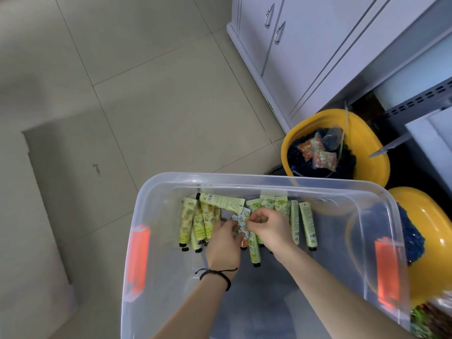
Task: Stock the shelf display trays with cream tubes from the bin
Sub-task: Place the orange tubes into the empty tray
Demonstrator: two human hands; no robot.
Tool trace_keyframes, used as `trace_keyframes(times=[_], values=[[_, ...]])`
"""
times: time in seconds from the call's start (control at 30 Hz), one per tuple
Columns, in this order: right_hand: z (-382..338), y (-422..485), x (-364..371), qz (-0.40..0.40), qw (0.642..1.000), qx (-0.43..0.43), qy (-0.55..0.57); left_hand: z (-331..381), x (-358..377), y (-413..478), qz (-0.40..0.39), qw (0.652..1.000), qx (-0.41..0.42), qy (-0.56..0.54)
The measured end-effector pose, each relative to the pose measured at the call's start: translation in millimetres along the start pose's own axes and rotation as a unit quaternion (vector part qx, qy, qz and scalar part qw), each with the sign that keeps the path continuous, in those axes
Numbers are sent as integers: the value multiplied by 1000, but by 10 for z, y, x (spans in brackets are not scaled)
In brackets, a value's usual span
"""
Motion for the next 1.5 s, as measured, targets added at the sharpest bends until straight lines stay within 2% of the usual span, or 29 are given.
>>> trace_keyframes(times=[0.13,0.27,0.43,0.67,0.87,1.0,1.23,1.33,1.5], values=[[5,12,-25,13,1000,-3,-8,24,-4,-2,12,1000,8,5],[-68,45,-3,14,996,-8,-85,-11,-6,-11,8,1000,22,17],[-171,67,-4,34,988,-21,-152,-15,34,6,6,1000,0,-7],[-57,9,-158,33,991,-19,-126,-17,69,0,21,998,21,-55],[34,-86,-241,27,998,-14,-50,14,53,44,-92,992,50,70],[0,-182,-244,21,999,-26,-28,18,-46,-2,-88,987,63,122],[-283,-548,-406,32,997,-66,-24,273,-579,-199,-88,985,130,67],[-543,-860,-563,21,993,-119,-8,555,-1010,-308,-57,983,169,37],[-1176,-1485,-925,62,976,-202,-58,1161,-1889,-501,-35,968,246,46]])
Point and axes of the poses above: each hand's wrist, its own y-axis towards the middle knuckle, its own x-axis out of the palm, z = x × y, the point moved 3 cm from there along y, towards the middle knuckle, and after that the axes turned 12 degrees about x, right-handed, at the moved point
